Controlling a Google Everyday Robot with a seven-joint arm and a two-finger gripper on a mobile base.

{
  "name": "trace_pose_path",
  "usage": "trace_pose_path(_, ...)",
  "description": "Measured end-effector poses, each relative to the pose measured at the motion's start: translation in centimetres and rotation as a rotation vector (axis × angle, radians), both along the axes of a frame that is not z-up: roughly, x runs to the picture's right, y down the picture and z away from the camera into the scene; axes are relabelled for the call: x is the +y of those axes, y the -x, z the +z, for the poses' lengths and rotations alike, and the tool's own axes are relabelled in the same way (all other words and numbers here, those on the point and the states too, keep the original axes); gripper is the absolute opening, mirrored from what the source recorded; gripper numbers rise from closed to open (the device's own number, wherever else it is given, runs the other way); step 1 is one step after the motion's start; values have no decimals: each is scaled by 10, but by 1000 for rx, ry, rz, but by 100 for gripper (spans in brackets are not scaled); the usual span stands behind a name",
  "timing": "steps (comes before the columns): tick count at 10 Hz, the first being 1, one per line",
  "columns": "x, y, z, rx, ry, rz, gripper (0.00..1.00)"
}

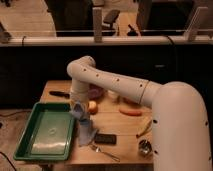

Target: Place sponge in tray

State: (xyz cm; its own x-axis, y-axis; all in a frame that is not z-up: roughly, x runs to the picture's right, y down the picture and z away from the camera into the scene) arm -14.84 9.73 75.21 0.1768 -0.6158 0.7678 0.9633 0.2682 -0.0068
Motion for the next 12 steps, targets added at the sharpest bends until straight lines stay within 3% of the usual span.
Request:
trace_pose_path(2, -1, 18, -6, -31, -8, -38, 0)
trace_pose_path(5, 2, 70, -17, -116, -24, -126, 0)
trace_pose_path(9, 25, 129, -29, -239, -27, -265, 0)
trace_pose_path(12, 42, 147, -30, -286, -15, -346, 0)
